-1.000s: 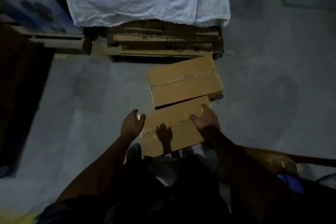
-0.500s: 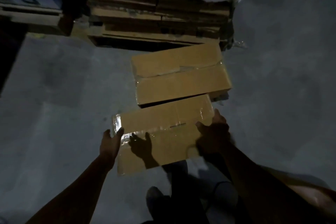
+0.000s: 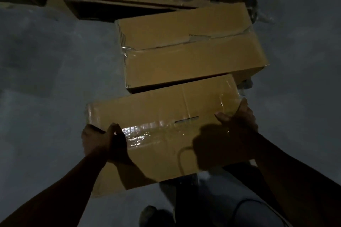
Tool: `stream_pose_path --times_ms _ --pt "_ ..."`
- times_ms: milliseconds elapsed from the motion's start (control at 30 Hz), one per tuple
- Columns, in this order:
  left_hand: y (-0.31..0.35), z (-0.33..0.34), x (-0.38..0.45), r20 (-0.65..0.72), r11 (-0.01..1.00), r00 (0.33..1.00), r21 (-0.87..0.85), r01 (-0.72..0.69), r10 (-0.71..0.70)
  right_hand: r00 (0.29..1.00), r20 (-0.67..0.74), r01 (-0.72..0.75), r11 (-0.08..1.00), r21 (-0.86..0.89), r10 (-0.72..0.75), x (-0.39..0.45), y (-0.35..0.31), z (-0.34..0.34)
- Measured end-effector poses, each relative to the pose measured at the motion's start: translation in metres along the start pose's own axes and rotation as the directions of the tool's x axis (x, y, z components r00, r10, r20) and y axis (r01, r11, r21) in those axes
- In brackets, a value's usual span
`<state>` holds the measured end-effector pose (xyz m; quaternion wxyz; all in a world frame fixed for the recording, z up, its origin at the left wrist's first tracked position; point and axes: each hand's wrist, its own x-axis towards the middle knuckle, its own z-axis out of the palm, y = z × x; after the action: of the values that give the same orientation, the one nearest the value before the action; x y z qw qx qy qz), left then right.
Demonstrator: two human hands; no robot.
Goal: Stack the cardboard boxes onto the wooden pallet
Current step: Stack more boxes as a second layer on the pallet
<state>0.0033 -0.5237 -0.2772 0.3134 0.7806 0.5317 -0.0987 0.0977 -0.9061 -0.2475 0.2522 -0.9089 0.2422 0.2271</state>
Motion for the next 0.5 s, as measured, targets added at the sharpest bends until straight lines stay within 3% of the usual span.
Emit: stream_pose_path --times_ms 100,333,500 --pt "0.002 0.001 -0.004 -0.034 1.000 0.999 0.001 0.024 -0.024 0.999 -0.005 -0.046 0.999 0.004 0.046 0.014 0.007 0.010" --pt "-0.018 -0.001 0.009 0.086 0.982 0.986 -0.118 0.150 -0.140 0.997 -0.080 0.004 1.000 -0.002 -0.004 0.017 0.017 0.023" --pt "-0.026 -0.014 0.008 0.141 0.984 0.985 -0.136 0.118 -0.099 0.991 -0.136 0.015 0.999 -0.033 -0.019 0.012 0.017 0.021"
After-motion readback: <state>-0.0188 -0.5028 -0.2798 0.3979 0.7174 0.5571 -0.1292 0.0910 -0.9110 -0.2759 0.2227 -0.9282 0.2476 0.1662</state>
